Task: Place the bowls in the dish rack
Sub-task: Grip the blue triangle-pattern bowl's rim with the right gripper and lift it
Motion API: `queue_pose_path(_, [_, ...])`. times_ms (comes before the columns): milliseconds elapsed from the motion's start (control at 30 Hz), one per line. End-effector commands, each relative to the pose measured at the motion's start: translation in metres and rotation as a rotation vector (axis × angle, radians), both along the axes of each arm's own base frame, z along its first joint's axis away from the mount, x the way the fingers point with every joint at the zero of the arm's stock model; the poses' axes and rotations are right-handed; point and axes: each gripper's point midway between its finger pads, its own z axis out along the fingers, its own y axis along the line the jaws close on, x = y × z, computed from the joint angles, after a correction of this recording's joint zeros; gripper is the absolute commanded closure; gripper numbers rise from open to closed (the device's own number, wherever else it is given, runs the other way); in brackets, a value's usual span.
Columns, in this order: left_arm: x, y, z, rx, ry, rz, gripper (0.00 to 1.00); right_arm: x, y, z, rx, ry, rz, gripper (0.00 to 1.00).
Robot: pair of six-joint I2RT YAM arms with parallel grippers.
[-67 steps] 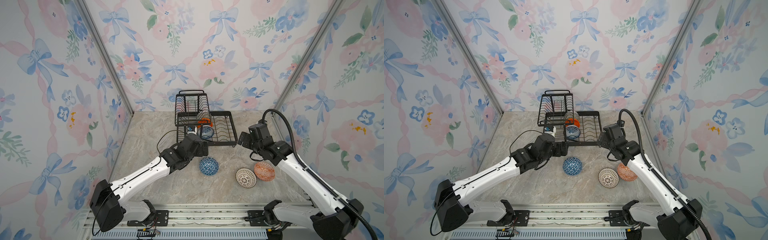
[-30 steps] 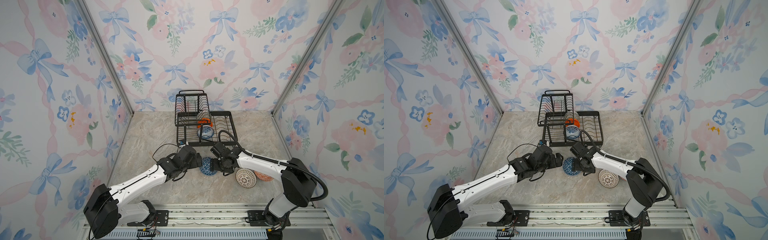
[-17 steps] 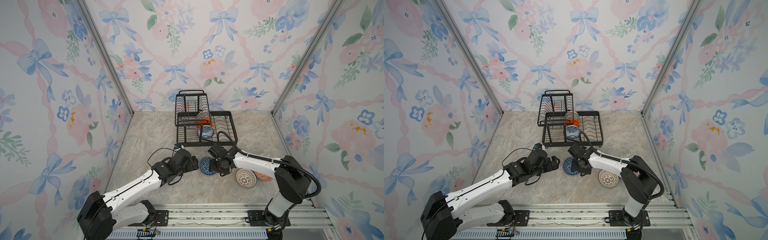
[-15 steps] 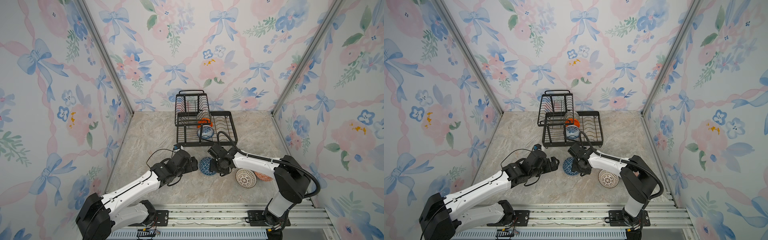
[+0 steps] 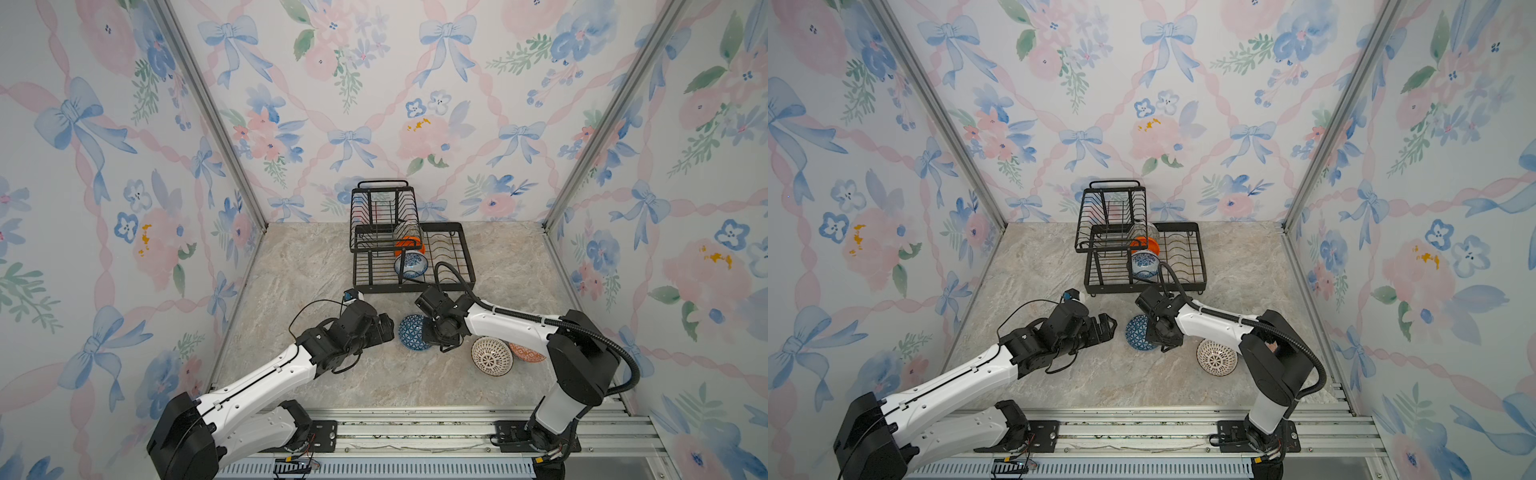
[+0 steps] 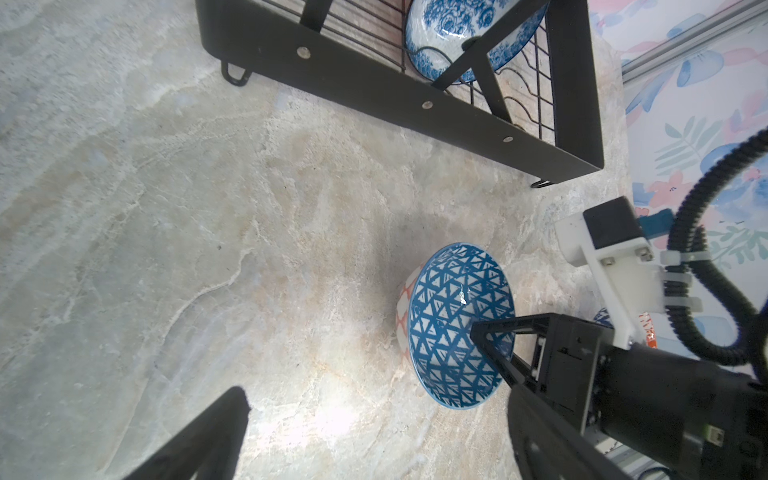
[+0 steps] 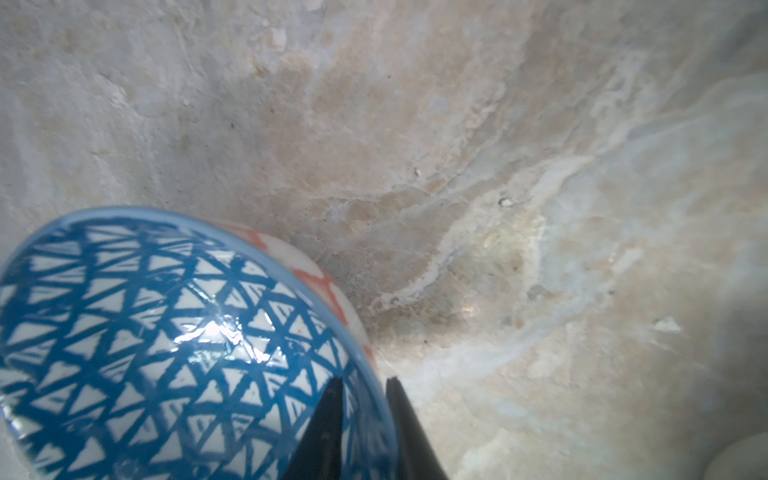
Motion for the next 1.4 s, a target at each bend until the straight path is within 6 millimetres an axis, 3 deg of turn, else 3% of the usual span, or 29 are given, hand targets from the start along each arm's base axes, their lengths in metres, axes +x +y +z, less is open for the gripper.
queue_pose_path(0, [-0.003,0.001,-0.005,0.01,0.026,-0.009,0.02,0.002,-0.003,0.014,-0.018,-0.028,-0.005,0.86])
queue_pose_path(300, [0.0,0.0,0.011,-0.032,0.001,0.003,0.02,0.01,-0.009,0.033,-0.034,-0.061,0.005,0.98])
queue_pose_path(433, [0.002,0.001,0.019,-0.048,-0.018,0.008,0.02,0.019,-0.008,0.059,0.003,-0.107,-0.012,0.98])
queue_pose_path(500, [0.008,-0.001,0.038,-0.077,-0.057,0.01,0.02,0.024,-0.01,0.069,0.007,-0.123,-0.017,0.98])
queue_pose_path(733, [0.028,-0.007,0.076,-0.106,-0.125,-0.004,0.02,0.044,-0.024,0.122,0.024,-0.228,-0.035,0.97])
queue_pose_path(1067, [0.061,-0.047,0.131,-0.169,-0.172,-0.071,0.02,0.069,-0.052,0.198,0.073,-0.397,-0.081,0.98])
queue_pose_path(1267, [0.076,-0.076,0.147,-0.184,-0.183,-0.114,0.02,0.077,-0.056,0.229,0.105,-0.48,-0.076,0.97])
queue_pose_path(1367, [0.08,-0.09,0.15,-0.178,-0.186,-0.141,0.07,0.079,-0.056,0.24,0.117,-0.509,-0.078,0.98])
